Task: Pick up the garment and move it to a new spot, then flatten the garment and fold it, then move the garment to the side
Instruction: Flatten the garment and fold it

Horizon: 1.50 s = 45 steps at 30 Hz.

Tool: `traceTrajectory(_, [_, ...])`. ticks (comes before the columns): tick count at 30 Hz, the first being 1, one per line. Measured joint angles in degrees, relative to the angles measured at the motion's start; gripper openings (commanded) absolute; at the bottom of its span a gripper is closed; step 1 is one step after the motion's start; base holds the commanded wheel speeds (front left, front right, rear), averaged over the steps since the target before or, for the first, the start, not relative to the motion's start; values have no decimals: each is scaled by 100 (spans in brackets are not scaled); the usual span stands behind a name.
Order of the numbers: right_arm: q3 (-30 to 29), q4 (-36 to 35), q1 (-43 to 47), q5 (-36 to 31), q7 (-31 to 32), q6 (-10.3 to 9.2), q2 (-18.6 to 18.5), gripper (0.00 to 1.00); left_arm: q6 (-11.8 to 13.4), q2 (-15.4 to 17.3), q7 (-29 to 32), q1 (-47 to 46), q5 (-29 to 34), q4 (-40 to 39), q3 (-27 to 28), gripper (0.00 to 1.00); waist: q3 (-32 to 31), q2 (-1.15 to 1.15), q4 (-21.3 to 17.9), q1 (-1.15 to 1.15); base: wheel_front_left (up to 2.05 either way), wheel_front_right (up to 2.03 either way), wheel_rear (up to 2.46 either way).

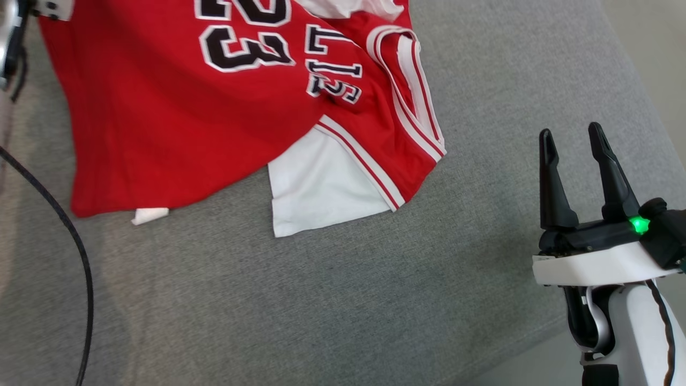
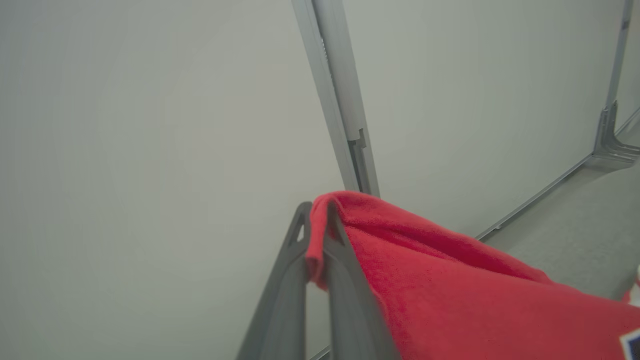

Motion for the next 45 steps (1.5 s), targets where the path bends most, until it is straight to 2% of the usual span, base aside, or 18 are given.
traceTrajectory(2, [30, -1, -32, 36, 0, 1, 0, 100, -25, 38, 58, -80, 68, 186, -71, 0, 68, 0, -46, 0, 0, 0, 0])
traceTrajectory(5, [75, 11, -51, 81, 0, 1, 1, 100, -215, 36, 308, -137, 147, 772, -265, 23, 221, 0, -162, 0, 0, 0, 0])
traceTrajectory(6, [83, 20, -54, 86, 0, 0, 0, 100, -255, 11, 350, -135, 176, 939, -321, 40, 253, 0, -189, 0, 0, 0, 0])
traceTrajectory(7, [97, 26, -57, 86, 0, 1, 0, 100, -248, -14, 346, -135, 197, 1060, -349, 95, 274, 0, -205, 0, 0, 0, 0])
traceTrajectory(8, [111, 31, -62, 85, 0, 0, 1, 100, -203, -40, 310, -136, 193, 1177, -342, 100, 279, 0, -201, 0, 0, 0, 0])
traceTrajectory(15, [121, 62, -85, -164, 0, 0, 3, 100, 7, -325, -523, -141, 0, 1596, -212, 100, 74, 0, 30, 0, 0, 0, 0])
traceTrajectory(19, [81, 73, -80, -300, 0, 1, 3, 100, 10, -411, -938, -97, -244, 1604, -34, 100, -165, 0, 220, 0, 0, 0, 0])
traceTrajectory(23, [-2, 85, -5, -571, 0, 1, 8, 100, -15, -531, -1073, 264, -468, 1279, 124, 100, -455, 0, 452, 0, 0, 0, 0])
traceTrajectory(24, [-63, 84, 2, -622, 0, 1, 15, 100, -46, -546, -1074, 422, -477, 1071, 142, 100, -536, 0, 515, 0, 0, 0, 0])
traceTrajectory(27, [-267, 73, 28, -734, 0, 0, 7, 100, 79, -493, -1090, 977, -305, 45, 169, 100, -762, 0, 735, 0, 0, 0, 0])
traceTrajectory(30, [-343, 59, 46, -865, 0, 1, -21, 100, 163, -608, -1089, 1892, -434, -769, 385, 100, -986, 0, 963, 0, 0, 0, 0])
traceTrajectory(36, [-286, 69, 101, -955, 0, 1, -271, 100, 287, -994, -1090, 3462, -559, -2172, 732, 100, -1392, 0, 1429, 0, 0, 0, 0])
traceTrajectory(37, [-274, 88, 108, -957, 0, 1, -325, 100, 304, -1113, -1090, 3971, -539, -2546, 804, 100, -1504, 0, 1572, 0, 0, 0, 0])
traceTrajectory(41, [-277, 142, 227, -957, 0, 1, -383, 100, 248, -1478, -1090, 4831, -549, -3127, 1017, 100, -1700, 0, 1819, 0, 0, 0, 0])
traceTrajectory(45, [-152, 285, 306, -1007, 0, 1, -485, 100, 125, -1773, -1090, 5666, -432, -3366, 1160, 100, -1861, 0, 2029, 0, 0, 0, 0])
